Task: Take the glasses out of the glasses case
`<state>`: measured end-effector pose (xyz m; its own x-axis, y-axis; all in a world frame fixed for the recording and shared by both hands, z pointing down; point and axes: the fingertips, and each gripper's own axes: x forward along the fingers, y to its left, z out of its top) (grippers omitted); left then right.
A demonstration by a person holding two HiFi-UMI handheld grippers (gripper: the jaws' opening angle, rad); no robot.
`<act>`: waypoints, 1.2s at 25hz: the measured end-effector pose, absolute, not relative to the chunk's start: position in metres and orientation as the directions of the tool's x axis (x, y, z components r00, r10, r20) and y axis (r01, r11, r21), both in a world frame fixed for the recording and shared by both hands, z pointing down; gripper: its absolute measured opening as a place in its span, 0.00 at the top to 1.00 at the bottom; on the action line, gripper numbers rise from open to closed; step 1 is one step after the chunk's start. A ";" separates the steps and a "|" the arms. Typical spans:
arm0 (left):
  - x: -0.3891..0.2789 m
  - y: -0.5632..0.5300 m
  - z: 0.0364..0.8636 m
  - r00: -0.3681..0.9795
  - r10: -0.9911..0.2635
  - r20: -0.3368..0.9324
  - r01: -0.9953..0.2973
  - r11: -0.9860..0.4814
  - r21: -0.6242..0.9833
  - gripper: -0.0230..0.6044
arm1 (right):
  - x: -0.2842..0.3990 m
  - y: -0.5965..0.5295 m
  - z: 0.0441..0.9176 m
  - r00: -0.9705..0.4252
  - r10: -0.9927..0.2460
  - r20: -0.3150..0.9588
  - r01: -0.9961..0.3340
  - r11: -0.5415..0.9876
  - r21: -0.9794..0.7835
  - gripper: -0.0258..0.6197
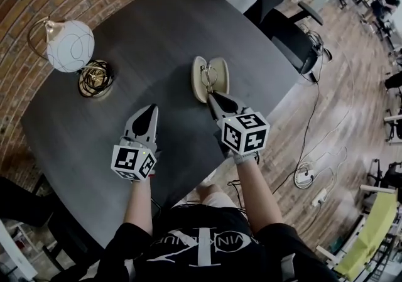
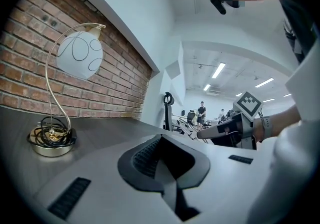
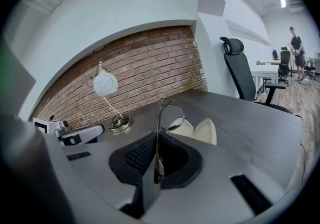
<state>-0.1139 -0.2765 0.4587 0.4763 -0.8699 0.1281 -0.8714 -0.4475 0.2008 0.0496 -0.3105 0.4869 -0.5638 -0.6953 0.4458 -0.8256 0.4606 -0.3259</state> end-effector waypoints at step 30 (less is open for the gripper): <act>-0.130 -0.165 0.426 0.136 -0.985 0.106 -0.982 -0.119 0.149 0.94 | 0.077 -0.237 0.455 -0.764 -0.519 0.384 -0.629 0.733 -0.259 0.91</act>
<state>-0.1299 -0.1655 0.4259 0.1359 -0.9850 0.1061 -0.9817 -0.1194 0.1487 0.0766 -0.2375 0.4548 -0.7637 -0.5187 0.3843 -0.6286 0.7332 -0.2595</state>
